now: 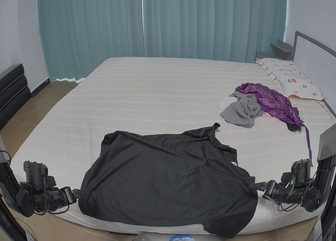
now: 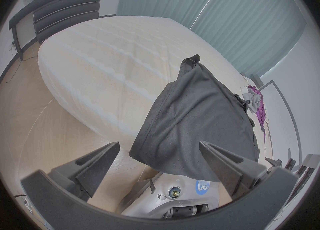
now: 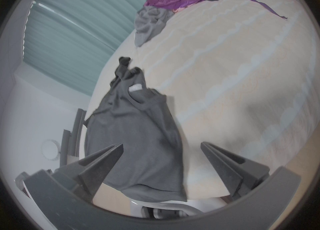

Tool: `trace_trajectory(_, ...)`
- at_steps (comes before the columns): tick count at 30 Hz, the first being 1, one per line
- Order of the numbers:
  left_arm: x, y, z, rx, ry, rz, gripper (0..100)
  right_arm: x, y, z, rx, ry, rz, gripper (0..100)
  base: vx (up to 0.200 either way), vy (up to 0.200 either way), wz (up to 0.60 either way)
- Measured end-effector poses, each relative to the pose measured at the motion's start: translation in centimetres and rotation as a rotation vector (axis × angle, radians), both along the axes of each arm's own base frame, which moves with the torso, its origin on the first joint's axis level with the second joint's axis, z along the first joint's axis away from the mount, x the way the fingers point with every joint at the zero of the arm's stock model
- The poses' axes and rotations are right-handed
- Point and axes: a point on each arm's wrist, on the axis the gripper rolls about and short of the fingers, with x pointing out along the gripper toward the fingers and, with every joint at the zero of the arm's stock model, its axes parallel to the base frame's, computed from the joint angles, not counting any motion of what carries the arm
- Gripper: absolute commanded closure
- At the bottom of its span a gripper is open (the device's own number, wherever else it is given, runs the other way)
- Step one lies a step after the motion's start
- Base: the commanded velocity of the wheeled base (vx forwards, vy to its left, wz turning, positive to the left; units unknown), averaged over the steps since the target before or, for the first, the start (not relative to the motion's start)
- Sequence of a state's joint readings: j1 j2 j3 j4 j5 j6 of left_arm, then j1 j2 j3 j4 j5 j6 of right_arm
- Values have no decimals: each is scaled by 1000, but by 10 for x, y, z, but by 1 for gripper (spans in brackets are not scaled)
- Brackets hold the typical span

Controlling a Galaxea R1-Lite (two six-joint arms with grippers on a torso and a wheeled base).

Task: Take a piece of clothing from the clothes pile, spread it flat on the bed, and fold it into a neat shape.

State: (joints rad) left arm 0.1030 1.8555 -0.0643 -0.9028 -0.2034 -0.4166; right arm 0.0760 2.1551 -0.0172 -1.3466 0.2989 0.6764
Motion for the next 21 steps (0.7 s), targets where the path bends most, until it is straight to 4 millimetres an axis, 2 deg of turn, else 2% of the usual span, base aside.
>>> trace_trajectory(9,6,1,4,-30,-18,47,0,0,3,26,68,-100,-31,0,0,0,0)
trace_trajectory(21,7,1,4,-30,-24,49,0,-1,1,34,73,-142,-42,0,0,200,0)
